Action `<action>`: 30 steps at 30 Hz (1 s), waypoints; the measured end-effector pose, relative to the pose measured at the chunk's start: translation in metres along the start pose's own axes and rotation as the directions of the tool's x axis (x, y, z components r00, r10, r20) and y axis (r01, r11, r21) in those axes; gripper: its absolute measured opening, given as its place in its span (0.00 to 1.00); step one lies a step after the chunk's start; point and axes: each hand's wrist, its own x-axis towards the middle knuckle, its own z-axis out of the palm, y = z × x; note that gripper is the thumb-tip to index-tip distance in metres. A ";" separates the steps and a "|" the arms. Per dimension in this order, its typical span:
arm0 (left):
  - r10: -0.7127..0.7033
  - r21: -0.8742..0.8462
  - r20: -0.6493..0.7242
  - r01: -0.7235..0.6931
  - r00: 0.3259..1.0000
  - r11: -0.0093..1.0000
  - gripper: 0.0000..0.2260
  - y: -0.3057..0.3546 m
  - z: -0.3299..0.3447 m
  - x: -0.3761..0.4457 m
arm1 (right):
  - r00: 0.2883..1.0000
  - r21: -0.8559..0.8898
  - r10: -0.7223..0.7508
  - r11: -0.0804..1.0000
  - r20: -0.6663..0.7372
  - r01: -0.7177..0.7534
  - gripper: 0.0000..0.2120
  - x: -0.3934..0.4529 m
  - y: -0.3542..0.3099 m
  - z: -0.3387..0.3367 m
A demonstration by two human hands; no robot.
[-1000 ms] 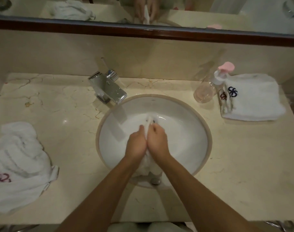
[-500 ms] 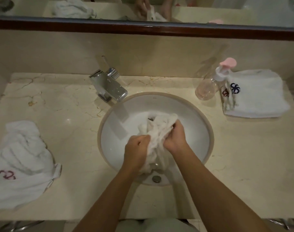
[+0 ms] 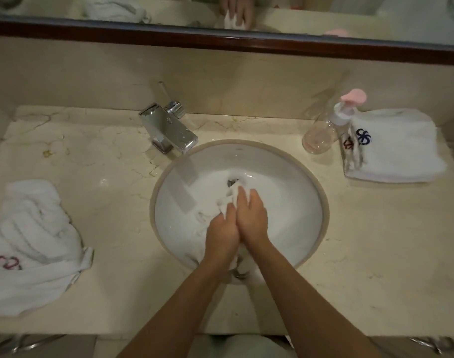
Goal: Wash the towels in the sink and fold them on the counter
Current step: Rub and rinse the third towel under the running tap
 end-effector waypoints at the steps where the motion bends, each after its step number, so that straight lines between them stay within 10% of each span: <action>1: 0.089 0.078 -0.037 -0.086 0.995 0.993 0.22 0.000 0.001 0.000 | 0.999 0.025 0.043 0.999 0.002 -0.043 0.19 0.007 -0.008 -0.001; 6: -0.037 -0.116 -0.071 0.029 0.997 0.993 0.17 0.038 -0.043 0.044 | 0.962 -0.021 -0.204 0.977 0.181 0.211 0.15 -0.033 -0.021 0.019; 11: 0.274 0.238 -0.038 -0.257 0.961 0.937 0.23 0.032 -0.031 0.018 | 0.992 0.122 0.123 0.985 -0.006 -0.122 0.22 0.018 -0.031 0.024; 14: 0.184 0.302 0.012 -0.179 0.983 0.936 0.21 0.035 -0.041 0.038 | 0.992 0.010 -0.069 0.998 0.104 0.068 0.20 -0.011 -0.019 0.034; 19: 0.197 0.333 0.097 -0.219 0.975 0.917 0.28 0.025 -0.024 0.012 | 0.988 0.119 0.150 0.982 -0.028 -0.145 0.22 0.030 -0.017 0.022; 23: 0.157 0.186 -0.048 -0.145 0.987 0.972 0.20 0.049 -0.037 0.037 | 0.991 0.001 -0.094 0.996 0.093 0.095 0.21 -0.009 -0.019 0.035; 30: 0.408 0.309 0.190 -0.449 0.893 0.838 0.21 0.038 -0.039 0.011 | 0.994 0.321 0.097 0.944 -0.044 -0.078 0.19 0.059 -0.007 -0.005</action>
